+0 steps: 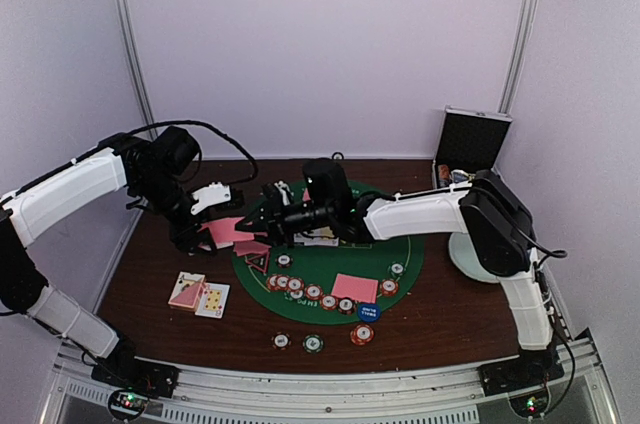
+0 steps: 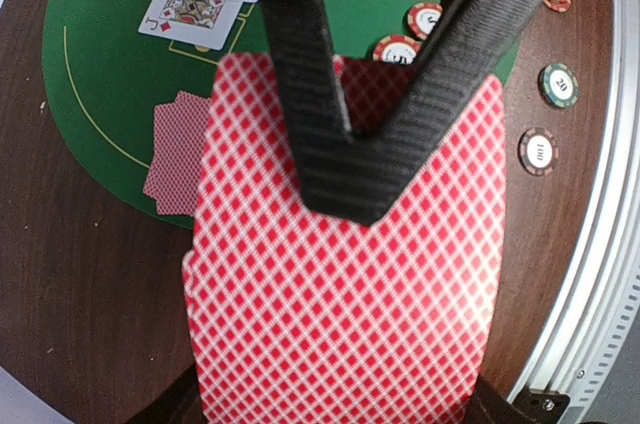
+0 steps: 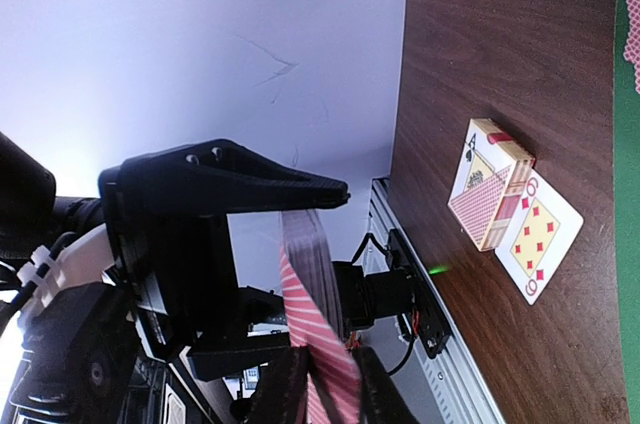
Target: Distribute texas hold em gaming equipment
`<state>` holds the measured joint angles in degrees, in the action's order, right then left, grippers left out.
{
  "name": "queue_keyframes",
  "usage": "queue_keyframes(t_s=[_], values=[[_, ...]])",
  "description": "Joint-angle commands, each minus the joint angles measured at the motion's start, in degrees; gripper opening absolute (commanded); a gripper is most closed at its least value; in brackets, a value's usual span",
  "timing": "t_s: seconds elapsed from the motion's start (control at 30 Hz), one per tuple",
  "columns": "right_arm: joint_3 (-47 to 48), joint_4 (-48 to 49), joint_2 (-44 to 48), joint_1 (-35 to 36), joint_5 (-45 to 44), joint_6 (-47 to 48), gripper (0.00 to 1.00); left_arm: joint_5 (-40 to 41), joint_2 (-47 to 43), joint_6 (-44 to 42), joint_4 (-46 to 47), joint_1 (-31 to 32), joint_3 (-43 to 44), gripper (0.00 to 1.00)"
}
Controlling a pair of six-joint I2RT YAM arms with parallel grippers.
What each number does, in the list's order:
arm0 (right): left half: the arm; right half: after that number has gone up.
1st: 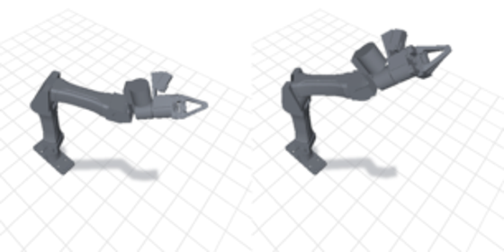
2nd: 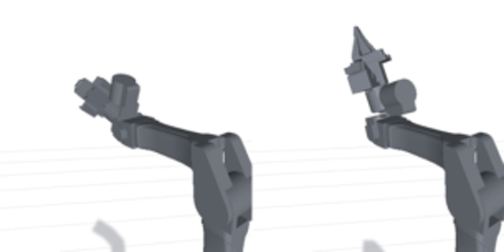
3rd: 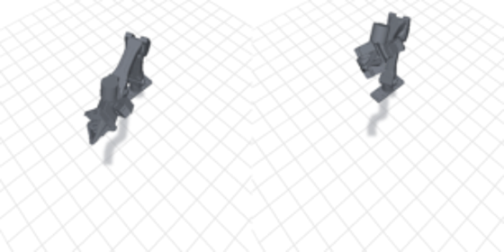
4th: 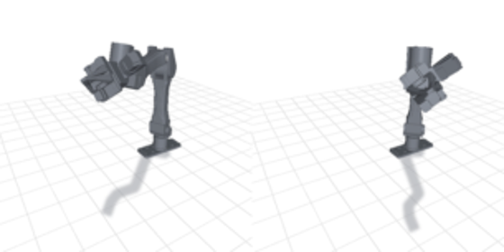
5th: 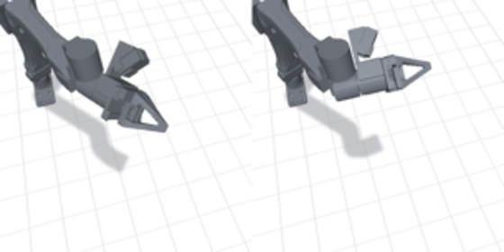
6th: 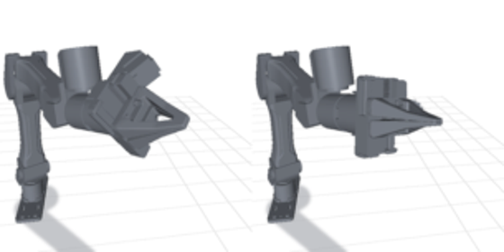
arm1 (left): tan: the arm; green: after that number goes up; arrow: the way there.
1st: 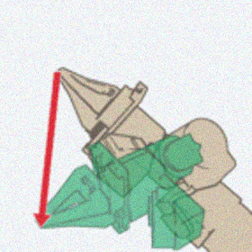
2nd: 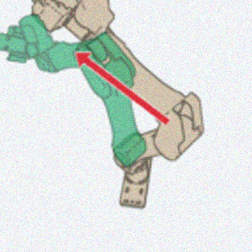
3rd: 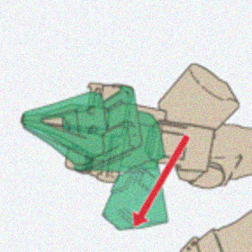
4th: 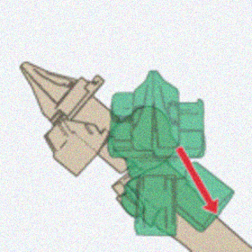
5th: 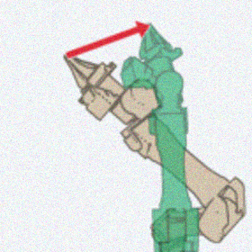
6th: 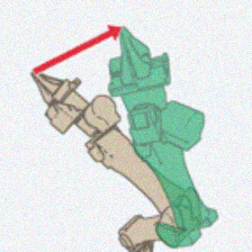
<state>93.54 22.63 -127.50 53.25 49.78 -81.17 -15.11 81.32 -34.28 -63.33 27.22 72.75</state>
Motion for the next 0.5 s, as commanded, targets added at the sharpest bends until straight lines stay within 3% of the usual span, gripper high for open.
queue_keyframes(t_s=[0.0, 0.2, 0.47], values=[[-1.79, 1.15, 3.70, -0.34, 1.04, -0.44, 0.15, 0.28, -1.40, -0.41, 1.82, 0.02, -0.26, 0.00], [-4.45, 0.39, 5.73, -1.09, 1.33, -0.06, 0.00, 0.60, -1.44, -0.61, 1.88, 0.02, -0.55, 0.00], [-6.74, -3.47, 9.28, -3.72, 2.64, 2.76, 0.00, 1.09, -1.57, -0.68, 1.81, 0.00, -0.36, 0.00]])
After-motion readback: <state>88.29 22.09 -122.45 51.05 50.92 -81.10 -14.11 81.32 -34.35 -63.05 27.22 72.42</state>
